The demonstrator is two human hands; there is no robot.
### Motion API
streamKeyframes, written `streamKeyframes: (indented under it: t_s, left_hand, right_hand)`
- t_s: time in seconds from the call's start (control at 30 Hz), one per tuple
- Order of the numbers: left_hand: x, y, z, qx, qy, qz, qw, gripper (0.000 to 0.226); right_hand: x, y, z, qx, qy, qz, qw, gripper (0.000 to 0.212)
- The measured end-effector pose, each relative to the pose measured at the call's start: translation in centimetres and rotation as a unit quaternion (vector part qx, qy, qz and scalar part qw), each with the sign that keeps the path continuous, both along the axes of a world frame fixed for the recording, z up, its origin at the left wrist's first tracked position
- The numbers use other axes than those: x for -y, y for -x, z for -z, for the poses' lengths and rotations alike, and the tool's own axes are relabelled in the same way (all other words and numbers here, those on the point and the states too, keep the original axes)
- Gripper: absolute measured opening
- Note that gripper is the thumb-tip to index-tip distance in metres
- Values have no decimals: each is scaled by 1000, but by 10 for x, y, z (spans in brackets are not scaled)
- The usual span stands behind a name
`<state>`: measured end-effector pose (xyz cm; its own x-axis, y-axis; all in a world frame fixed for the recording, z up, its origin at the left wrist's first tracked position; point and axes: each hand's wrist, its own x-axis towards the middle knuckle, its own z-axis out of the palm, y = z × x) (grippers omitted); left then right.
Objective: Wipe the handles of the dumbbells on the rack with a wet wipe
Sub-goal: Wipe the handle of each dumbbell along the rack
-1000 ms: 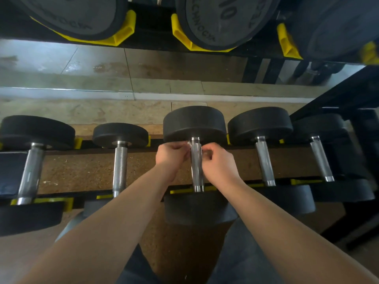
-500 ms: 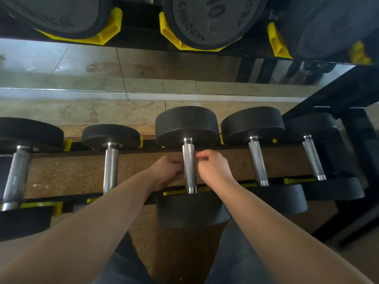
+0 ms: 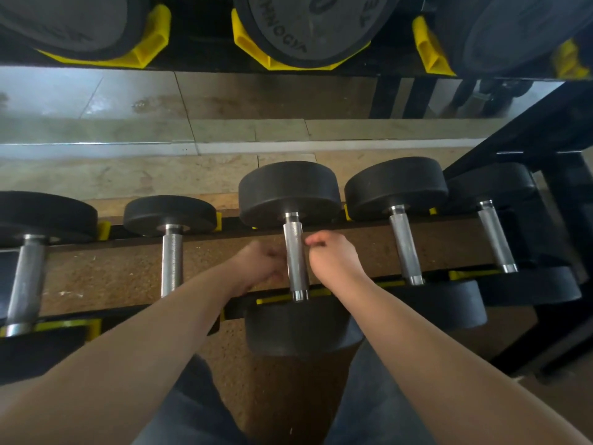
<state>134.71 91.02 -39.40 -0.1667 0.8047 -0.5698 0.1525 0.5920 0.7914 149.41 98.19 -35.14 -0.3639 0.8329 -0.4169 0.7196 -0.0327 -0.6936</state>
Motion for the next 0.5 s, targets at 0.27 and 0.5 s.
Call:
streamKeyframes:
  t_s: [0.27,0.5]
  left_hand:
    - [-7,-1,-12,196,-42,-300,933,16]
    - [32,-13,-16,39,19,-168,985,12]
  right_hand:
    - [0,0,2,3,-7,-19,1000,34]
    - [3,-2,2,-13,-17,-24,999,30]
